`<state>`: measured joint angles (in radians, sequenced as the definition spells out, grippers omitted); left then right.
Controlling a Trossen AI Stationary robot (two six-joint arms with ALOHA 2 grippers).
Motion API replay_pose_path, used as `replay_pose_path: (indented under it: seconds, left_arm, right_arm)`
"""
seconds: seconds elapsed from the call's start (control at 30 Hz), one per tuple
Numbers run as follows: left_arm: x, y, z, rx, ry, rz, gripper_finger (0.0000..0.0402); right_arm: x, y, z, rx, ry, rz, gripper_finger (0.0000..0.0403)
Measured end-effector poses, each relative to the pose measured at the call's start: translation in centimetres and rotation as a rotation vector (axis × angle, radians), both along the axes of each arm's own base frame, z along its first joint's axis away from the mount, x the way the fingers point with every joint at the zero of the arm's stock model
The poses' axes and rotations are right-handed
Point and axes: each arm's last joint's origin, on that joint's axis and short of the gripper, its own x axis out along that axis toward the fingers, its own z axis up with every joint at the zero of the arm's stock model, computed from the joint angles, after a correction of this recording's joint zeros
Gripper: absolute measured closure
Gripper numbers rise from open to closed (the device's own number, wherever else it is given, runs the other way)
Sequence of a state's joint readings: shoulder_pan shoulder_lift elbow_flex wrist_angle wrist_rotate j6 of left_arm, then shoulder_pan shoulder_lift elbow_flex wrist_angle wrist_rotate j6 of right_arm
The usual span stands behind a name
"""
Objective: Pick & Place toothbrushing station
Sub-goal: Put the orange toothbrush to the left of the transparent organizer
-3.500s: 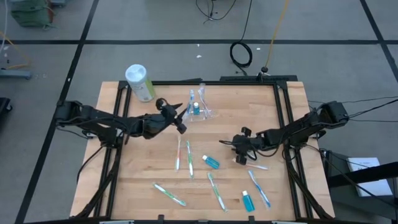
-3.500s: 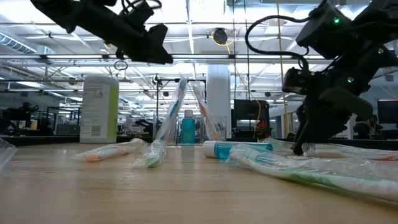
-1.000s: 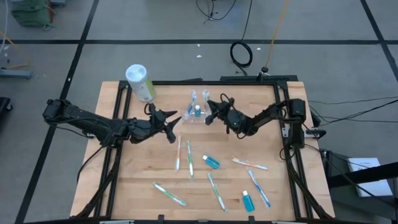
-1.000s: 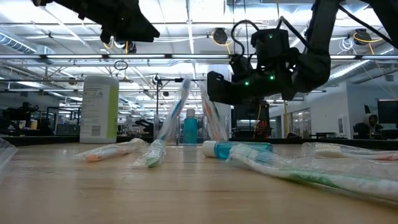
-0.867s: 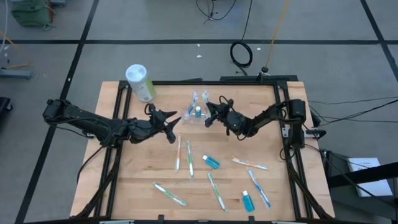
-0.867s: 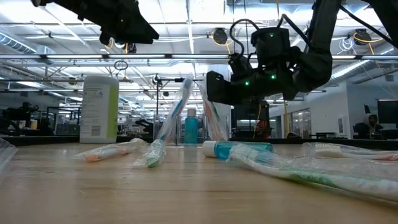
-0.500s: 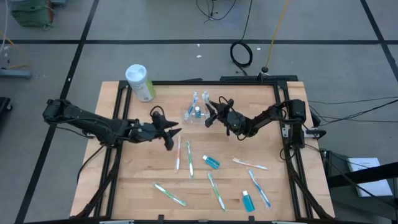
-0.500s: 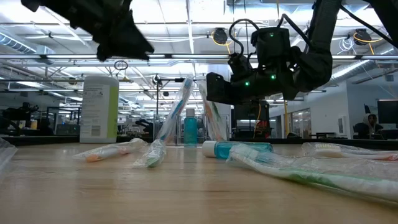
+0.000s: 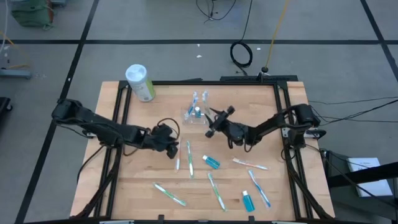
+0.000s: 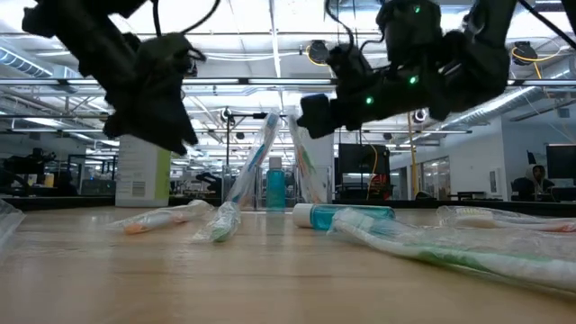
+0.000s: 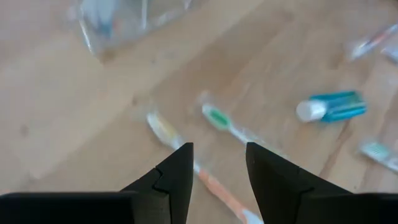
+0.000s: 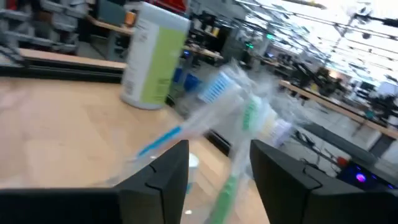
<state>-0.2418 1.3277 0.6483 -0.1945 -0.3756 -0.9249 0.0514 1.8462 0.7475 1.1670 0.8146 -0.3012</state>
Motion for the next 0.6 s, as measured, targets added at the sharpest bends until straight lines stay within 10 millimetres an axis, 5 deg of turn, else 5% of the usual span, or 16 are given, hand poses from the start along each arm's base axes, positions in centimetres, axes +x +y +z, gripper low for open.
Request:
replay_pose_path:
  seconds: [0.6]
  left_arm:
    - [2.4,-0.5,-6.9,-0.053,0.144,0.133,0.0251]
  right_arm:
    - [-2.2,5.7,1.2,0.093,0.199,0.166,0.0228]
